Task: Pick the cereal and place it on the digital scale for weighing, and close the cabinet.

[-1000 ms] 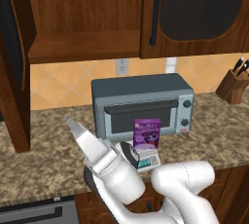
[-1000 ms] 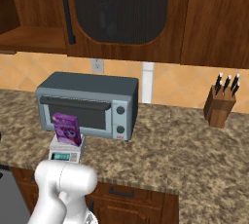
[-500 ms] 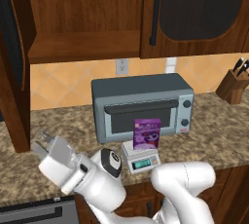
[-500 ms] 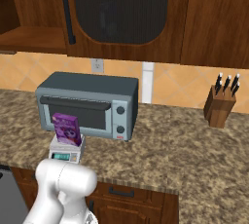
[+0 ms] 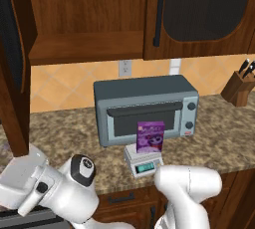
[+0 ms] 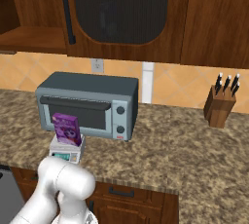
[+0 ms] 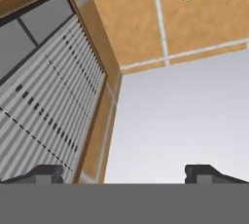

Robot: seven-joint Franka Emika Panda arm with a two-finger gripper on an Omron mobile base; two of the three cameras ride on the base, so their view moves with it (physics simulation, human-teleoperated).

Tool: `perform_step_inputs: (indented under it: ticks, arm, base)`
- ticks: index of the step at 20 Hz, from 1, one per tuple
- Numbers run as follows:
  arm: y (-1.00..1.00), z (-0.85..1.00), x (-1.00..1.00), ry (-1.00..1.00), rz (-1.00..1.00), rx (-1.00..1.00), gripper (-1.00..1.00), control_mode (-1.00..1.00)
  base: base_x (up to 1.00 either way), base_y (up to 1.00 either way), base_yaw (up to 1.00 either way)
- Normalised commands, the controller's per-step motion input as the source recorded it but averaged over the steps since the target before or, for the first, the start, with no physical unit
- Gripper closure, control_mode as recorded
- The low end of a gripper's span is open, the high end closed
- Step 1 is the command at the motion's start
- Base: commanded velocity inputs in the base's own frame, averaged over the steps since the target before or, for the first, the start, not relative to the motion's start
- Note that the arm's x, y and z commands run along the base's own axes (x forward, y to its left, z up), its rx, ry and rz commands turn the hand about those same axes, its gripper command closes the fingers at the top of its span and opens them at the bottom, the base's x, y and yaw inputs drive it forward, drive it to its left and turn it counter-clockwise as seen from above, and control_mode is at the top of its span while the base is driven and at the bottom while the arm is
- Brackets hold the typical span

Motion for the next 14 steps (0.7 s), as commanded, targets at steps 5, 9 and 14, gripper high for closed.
perform_step_inputs:
  ticks: [5,9,14]
  arm:
    - [0.83,-0.02,0.62,-0.01,-0.09,0.03,-1.0,-1.0]
    - [0.03,0.23,0.46,0.0,-0.15,0.3,-1.0,-1.0]
    - [-0.02,0.41,0.02,-0.05,-0.15,0.45,-1.0,-1.0]
  base:
    - [0.0,0.0,0.0]
    - [0.0,0.0,0.0]
    - [0.0,0.0,0.0]
